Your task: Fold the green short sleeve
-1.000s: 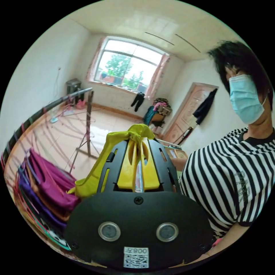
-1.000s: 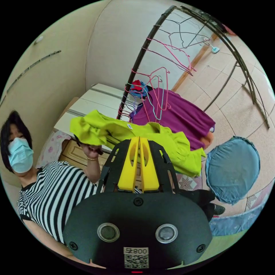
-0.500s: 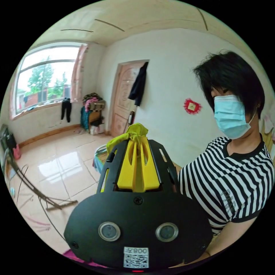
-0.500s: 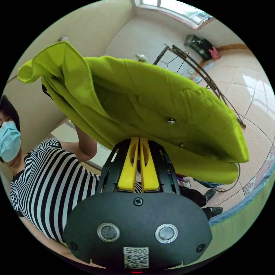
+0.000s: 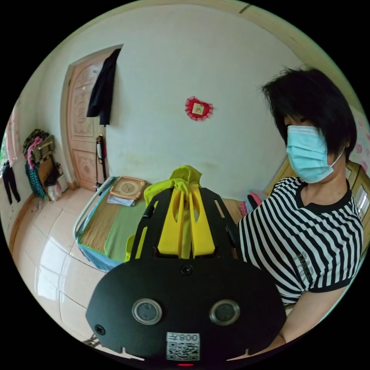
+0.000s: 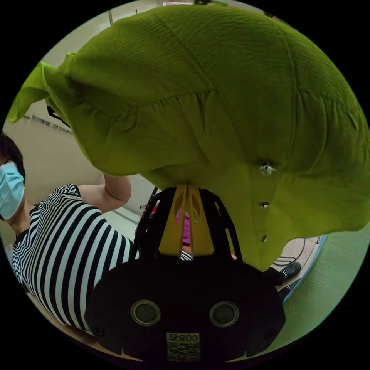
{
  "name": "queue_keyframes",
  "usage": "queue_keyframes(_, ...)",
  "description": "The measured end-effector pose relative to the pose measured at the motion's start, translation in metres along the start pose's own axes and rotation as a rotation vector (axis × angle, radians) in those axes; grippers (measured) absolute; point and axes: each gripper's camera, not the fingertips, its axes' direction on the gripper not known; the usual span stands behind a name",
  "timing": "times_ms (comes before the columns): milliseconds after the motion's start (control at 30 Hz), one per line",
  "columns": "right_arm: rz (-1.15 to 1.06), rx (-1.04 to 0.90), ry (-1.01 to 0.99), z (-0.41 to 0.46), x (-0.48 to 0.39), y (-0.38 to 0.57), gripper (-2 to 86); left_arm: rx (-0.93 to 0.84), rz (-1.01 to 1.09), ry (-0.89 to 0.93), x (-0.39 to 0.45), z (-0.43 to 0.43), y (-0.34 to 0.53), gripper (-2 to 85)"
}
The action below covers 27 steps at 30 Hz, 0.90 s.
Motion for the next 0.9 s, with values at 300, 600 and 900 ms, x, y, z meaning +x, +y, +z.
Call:
queue_keyframes(300,0.083,0.150,0.121,-0.066,0.020,0.035,0.0,-0.051,0.153,0.266,-0.088,0.048,-0.043,2.4)
queue_keyframes(600,0.154,0.467,0.217,-0.169,0.016,0.125,0.0,-0.105,0.307,0.472,-0.122,0.106,-0.095,2.4)
queue_keyframes(900,0.065,0.480,0.195,-0.205,0.063,0.088,0.0,-0.218,0.424,0.490,-0.098,0.176,-0.160,2.6)
